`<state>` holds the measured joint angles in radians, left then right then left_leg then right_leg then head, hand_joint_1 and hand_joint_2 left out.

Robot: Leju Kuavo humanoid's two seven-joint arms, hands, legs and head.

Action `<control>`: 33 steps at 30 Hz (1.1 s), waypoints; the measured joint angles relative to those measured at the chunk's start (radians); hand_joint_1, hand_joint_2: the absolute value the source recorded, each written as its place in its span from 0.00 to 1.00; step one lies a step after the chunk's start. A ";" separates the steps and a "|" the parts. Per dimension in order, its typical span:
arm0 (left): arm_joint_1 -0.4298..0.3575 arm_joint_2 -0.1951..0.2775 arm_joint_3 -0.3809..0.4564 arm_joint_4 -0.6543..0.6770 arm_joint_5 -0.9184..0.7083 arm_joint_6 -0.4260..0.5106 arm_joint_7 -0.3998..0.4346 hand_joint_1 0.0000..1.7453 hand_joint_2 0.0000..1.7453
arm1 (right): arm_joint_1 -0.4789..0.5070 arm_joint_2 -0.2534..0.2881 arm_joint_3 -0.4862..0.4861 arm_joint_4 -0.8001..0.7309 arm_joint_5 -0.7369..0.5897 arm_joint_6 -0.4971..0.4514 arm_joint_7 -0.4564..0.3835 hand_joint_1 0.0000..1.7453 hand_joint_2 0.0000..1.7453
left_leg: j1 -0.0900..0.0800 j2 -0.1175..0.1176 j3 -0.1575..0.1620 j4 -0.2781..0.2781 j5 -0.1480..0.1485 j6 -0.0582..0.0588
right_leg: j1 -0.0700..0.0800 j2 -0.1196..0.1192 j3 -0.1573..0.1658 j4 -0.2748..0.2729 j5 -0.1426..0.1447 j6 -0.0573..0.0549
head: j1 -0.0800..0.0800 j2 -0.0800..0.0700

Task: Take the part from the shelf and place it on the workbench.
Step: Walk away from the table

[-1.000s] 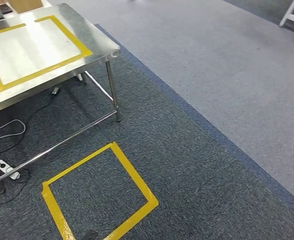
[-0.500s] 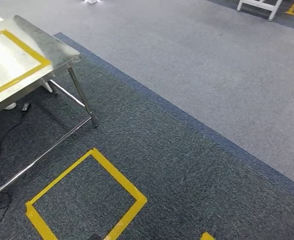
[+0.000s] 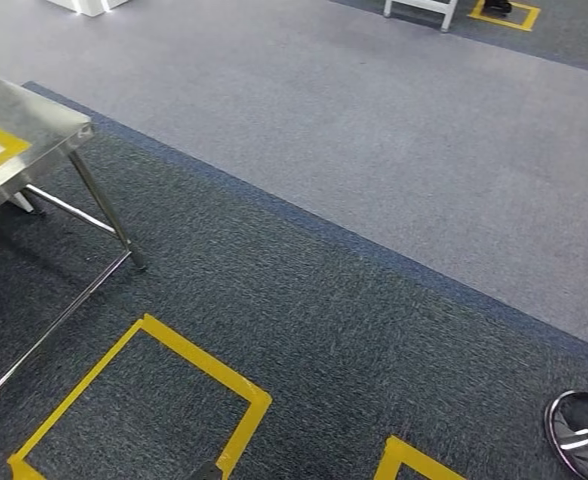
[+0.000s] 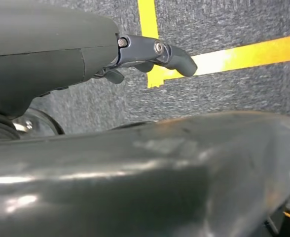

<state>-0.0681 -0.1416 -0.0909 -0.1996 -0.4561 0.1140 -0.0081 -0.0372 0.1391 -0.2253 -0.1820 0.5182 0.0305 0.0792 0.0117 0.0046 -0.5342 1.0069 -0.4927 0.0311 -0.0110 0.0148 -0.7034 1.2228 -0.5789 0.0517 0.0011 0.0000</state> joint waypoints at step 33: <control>0.010 0.012 -0.042 0.001 -0.047 -0.001 -0.014 0.00 0.00 | 0.003 0.022 -0.050 -0.002 -0.010 0.028 -0.002 0.00 0.00 | -0.002 0.044 0.001 -0.009 0.002 -0.001 | -0.002 -0.011 -0.018 0.058 -0.007 0.002 | 0.006 0.000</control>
<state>-0.0577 -0.1291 -0.1330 -0.1984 -0.5029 0.1133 -0.0221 -0.0343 0.1610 -0.2754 -0.1843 0.5087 0.0583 0.0767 0.0095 0.0483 -0.5330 0.9978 -0.4909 0.0304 -0.0134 0.0038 -0.7214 1.2803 -0.5855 0.0537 0.0073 0.0000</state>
